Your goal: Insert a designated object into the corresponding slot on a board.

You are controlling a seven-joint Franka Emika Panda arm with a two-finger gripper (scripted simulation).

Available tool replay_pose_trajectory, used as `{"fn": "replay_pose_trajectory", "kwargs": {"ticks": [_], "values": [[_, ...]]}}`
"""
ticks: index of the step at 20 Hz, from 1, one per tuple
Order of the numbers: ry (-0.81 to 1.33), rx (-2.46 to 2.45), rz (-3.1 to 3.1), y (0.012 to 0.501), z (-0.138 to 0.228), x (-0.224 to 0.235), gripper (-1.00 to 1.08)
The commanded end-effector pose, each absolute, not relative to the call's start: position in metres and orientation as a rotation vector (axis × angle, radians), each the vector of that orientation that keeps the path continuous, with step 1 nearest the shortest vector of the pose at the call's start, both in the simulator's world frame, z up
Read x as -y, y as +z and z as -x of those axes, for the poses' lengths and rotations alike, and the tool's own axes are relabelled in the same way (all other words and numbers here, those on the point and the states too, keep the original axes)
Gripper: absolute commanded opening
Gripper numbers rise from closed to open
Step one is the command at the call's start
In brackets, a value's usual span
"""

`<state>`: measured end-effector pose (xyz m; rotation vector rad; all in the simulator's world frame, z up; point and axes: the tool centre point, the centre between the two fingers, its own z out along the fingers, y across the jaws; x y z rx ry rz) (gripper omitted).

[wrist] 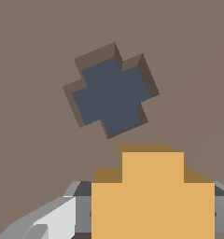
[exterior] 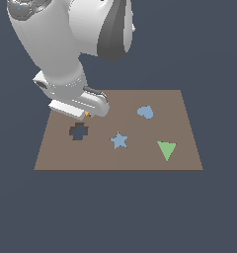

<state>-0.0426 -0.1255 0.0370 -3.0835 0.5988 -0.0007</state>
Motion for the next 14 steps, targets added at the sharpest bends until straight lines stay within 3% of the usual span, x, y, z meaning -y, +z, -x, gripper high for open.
{"fn": "replay_pose_trajectory", "kwargs": {"ticks": [1,14], "values": [[-0.002,-0.749,3.05,0.038,0.037,0.122,-1.0],[-0.002,-1.49,2.765,0.039,0.006,0.116,-1.0]]}}
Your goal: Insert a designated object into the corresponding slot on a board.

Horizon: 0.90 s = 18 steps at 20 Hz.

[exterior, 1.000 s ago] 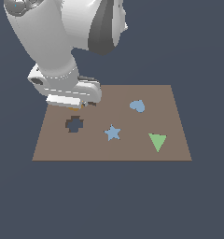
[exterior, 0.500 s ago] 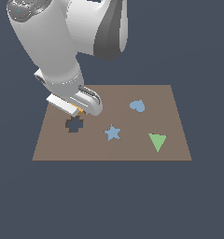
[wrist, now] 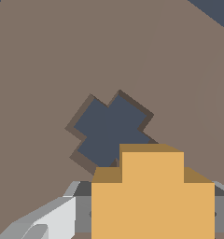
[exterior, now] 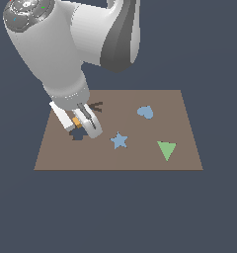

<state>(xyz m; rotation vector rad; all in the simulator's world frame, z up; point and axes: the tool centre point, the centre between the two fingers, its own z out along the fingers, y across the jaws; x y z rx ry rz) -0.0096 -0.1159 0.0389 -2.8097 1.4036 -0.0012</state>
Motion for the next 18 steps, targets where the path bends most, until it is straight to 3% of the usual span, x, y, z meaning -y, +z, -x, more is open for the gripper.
{"fn": "replay_pose_trajectory", "kwargs": {"ticks": [1,18], "values": [[-0.002,-1.543,2.735,0.04,0.003,0.116,-1.0],[-0.001,-2.121,2.316,0.041,-0.024,0.127,-1.0]]}}
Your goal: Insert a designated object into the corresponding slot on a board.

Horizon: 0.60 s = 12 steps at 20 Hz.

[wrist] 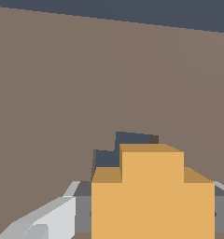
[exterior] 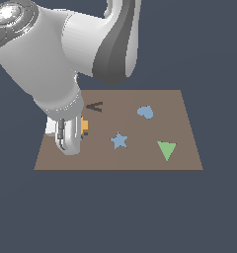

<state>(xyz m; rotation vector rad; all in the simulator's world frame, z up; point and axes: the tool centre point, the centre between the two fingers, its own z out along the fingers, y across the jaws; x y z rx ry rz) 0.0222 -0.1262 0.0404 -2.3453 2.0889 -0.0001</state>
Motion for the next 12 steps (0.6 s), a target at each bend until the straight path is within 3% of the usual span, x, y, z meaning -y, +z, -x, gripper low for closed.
{"fn": "replay_pose_trajectory", "kwargs": {"ticks": [1,12], "values": [[0.0,-2.138,2.3,0.0408,-0.0246,0.128,-1.0],[0.0,-2.206,2.236,0.0408,-0.0272,0.1309,-1.0]]}}
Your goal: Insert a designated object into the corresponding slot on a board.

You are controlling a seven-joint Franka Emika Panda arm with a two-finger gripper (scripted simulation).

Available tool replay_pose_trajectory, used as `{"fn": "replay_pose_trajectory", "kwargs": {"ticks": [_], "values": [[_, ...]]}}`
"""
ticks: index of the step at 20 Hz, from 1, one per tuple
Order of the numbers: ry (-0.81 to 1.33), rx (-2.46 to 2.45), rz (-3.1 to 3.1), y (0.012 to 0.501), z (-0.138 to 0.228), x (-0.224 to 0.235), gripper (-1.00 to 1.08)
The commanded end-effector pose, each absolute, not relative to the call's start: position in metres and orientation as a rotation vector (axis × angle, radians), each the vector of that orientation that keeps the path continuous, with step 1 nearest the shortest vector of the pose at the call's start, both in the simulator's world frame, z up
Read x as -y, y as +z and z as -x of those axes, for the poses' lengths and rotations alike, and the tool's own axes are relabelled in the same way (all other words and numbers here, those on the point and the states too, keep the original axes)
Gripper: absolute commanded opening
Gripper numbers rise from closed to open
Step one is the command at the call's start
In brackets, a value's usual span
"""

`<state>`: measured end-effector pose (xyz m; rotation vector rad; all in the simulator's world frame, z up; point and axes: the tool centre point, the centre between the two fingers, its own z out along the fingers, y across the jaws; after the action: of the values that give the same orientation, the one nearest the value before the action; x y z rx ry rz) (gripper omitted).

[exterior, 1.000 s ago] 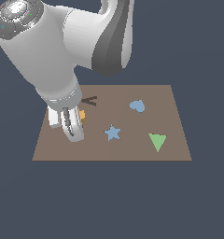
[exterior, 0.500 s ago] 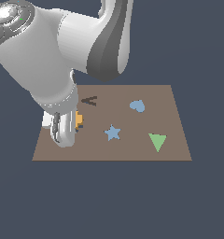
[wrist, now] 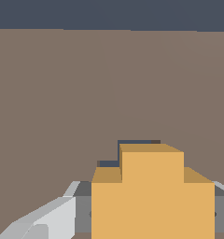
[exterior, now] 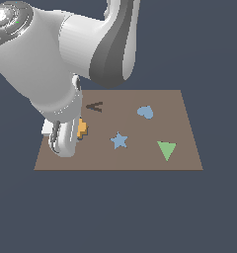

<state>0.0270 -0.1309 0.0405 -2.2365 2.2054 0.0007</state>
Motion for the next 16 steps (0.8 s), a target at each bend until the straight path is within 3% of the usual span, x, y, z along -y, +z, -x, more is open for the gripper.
{"fn": "replay_pose_trajectory", "kwargs": {"ticks": [1,9,10,16], "values": [[0.0,-2.203,2.238,0.041,-0.027,0.131,-1.0],[0.0,-2.203,2.239,0.031,-0.027,0.131,-1.0],[0.0,-2.203,2.239,0.031,-0.027,0.131,1.0],[0.0,-2.203,2.239,0.031,-0.027,0.131,1.0]]}}
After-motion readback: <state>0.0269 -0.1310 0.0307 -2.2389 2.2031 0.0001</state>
